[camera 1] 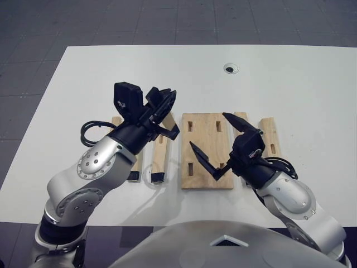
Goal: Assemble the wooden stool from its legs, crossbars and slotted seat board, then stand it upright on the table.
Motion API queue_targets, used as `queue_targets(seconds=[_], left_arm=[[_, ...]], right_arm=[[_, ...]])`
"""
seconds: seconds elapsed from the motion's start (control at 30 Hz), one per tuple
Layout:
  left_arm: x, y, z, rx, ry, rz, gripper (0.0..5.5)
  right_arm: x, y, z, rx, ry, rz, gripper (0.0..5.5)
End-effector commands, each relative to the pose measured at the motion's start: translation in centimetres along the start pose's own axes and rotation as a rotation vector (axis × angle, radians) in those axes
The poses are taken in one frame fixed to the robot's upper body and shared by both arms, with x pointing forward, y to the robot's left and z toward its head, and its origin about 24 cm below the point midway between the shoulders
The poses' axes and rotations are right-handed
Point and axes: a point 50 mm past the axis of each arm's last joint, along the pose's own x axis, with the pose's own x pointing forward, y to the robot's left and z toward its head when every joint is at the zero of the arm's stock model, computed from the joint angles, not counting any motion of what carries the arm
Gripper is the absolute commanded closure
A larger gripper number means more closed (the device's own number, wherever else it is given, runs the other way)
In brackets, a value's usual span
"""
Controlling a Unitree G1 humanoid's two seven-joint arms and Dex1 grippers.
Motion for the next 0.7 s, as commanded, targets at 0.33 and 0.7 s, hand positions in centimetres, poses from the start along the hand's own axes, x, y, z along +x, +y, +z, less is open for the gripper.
queue_targets(seconds=[0.33, 0.7], left_arm=[[-1.9, 5.4, -1.7, 0.272, 0.041, 0.448, 5.07], [-1.2, 6.7, -4.2, 0.225, 0.112, 0.464, 5.07]], right_arm=[[-5.5, -11.4, -2.1, -0.025, 0.025, -0.718, 0.00], [-5.5, -11.3, -2.2, -0.008, -0.005, -0.722, 0.00]])
